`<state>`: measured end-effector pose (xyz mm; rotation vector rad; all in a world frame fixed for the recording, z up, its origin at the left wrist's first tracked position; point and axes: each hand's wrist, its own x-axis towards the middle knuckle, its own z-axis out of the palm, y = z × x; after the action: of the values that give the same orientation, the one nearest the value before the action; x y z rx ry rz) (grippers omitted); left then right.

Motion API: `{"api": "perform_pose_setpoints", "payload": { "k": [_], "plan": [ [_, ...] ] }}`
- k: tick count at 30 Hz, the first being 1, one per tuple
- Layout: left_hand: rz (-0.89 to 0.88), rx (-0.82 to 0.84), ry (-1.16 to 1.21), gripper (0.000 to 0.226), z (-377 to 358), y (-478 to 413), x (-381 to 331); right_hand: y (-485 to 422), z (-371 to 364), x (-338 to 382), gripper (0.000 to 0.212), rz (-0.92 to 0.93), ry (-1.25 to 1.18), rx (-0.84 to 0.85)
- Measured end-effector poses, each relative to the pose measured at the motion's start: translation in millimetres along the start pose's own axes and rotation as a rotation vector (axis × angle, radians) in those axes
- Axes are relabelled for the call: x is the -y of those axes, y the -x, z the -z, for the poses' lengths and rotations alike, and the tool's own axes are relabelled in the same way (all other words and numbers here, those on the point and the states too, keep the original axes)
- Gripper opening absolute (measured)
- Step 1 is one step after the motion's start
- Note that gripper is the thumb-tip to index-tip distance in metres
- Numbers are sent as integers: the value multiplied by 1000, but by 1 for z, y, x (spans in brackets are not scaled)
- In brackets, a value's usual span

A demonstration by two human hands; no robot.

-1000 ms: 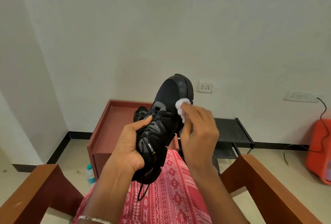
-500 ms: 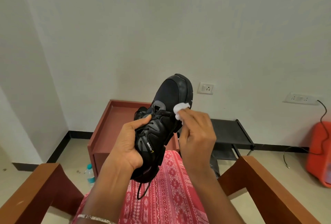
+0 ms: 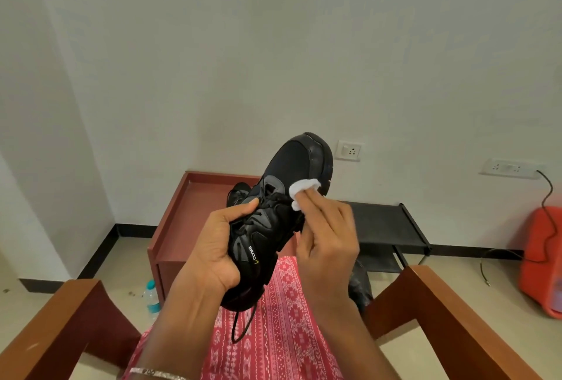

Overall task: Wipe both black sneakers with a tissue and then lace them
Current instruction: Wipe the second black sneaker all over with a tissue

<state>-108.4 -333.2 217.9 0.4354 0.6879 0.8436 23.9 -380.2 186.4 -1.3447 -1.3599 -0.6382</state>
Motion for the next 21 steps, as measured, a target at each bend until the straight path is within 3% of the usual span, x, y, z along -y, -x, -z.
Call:
{"api": "perform_pose_setpoints", "payload": {
  "k": [3,7,18,21],
  "plan": [
    [-24,8,-20,24,1,-2,1,-25,0,-8,33,7,3,-32],
    [-25,13,-19,15,0,-1,2,-65,-2,-17,36,-32,34,-70],
    [18,-11,9,45,7,-6,-1,-9,-2,-16,31,24,9,-51],
    [15,5,-14,31,7,-6,1,-44,-2,-22,32,-5,48,-85]
  ]
}}
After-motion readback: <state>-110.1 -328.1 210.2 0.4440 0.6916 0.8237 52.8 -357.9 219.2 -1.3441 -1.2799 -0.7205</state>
